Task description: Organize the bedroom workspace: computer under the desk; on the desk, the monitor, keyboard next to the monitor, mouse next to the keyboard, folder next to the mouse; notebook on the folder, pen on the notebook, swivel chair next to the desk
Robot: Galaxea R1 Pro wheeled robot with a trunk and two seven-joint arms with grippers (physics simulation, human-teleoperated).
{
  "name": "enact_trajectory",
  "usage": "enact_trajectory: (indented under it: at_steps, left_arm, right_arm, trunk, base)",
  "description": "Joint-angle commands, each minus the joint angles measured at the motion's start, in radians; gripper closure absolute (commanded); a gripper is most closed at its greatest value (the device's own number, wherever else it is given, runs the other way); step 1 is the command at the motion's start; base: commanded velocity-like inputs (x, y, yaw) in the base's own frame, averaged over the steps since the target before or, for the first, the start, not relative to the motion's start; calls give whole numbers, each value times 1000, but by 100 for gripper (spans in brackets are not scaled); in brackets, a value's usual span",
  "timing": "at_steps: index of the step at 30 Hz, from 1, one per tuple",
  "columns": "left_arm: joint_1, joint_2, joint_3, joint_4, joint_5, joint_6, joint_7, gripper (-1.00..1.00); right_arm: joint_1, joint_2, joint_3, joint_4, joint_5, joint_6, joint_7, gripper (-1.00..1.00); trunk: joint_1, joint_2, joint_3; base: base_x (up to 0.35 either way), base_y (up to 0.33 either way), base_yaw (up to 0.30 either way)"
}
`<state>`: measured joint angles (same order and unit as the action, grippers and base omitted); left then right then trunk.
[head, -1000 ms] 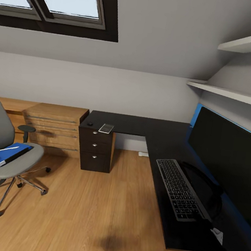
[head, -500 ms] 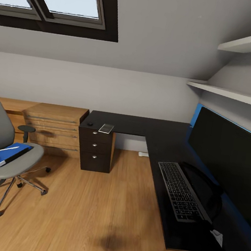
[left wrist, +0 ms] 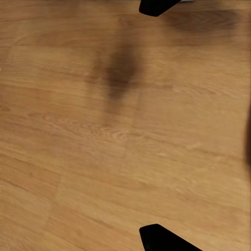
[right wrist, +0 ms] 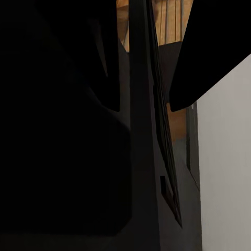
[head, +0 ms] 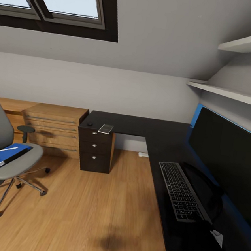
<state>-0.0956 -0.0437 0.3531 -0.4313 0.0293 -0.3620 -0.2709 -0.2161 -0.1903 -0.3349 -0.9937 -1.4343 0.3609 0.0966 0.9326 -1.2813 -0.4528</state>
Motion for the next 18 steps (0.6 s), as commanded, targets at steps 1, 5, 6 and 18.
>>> enact_trajectory:
  at_steps: [1, 5, 6, 18]
  left_arm:
    - [-1, -1, 7, 0, 3, 0, -10, -100]
    - [-1, -1, 7, 0, 4, 0, -10, -100]
    - [-1, -1, 7, 0, 4, 0, -10, -100]
    - [-1, -1, 7, 1, 4, 0, -8, -100]
  right_arm:
    - [0, 0, -1, 3, 15, 6, -11, 100]
    - [0, 2, -1, 3, 16, 6, -11, 100]
    - [0, 3, -1, 3, 16, 6, -11, 100]
    - [0, 9, -1, 3, 17, -12, -11, 100]
  trunk:
    - [0, 0, -1]
    - [0, 0, -1]
    - [0, 0, -1]
    - [0, 0, -1]
  base:
    - [84, -15, 0]
    - [31, -5, 0]
    - [11, -2, 0]
    - [15, -13, 0]
